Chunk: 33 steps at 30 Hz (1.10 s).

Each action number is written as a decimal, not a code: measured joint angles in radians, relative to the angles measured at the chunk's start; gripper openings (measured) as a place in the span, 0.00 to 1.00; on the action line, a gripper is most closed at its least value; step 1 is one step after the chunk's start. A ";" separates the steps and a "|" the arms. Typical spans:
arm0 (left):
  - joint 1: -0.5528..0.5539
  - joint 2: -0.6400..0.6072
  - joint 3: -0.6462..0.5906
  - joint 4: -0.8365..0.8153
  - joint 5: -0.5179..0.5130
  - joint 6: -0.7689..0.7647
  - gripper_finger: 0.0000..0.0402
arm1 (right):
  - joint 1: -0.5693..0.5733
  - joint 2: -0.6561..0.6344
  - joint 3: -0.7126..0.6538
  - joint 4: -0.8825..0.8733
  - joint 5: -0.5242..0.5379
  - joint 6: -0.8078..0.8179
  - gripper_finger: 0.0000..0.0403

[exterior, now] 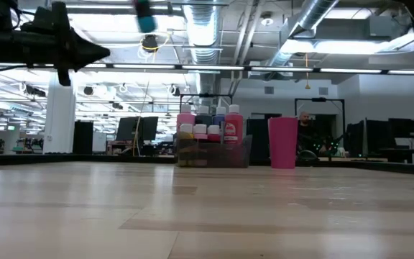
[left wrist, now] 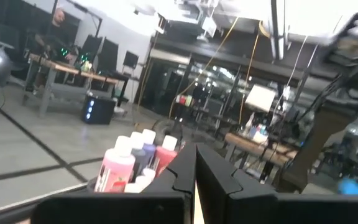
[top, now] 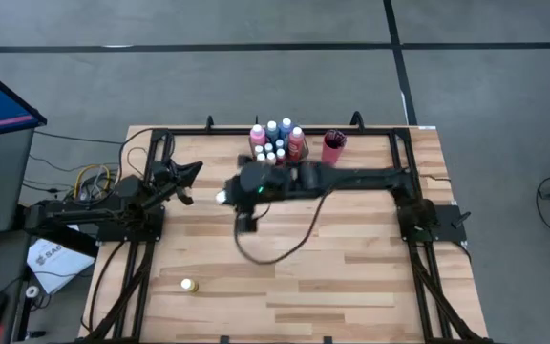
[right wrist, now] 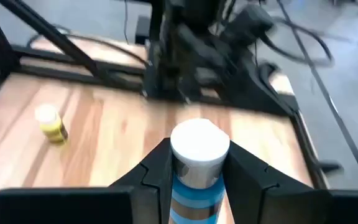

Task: Pick & Place Paint Supplies
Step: Put the light blue paint bottle into the gray bin

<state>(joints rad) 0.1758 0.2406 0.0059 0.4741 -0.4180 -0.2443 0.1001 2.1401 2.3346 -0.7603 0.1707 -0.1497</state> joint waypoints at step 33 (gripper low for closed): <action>0.022 -0.240 0.000 0.095 0.000 0.000 0.00 | -0.288 -0.700 -1.811 1.590 0.387 0.324 0.25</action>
<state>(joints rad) 0.1978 0.0002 0.0059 0.5696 -0.4181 -0.2440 -0.1881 1.4401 0.5238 0.8292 0.5579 0.1738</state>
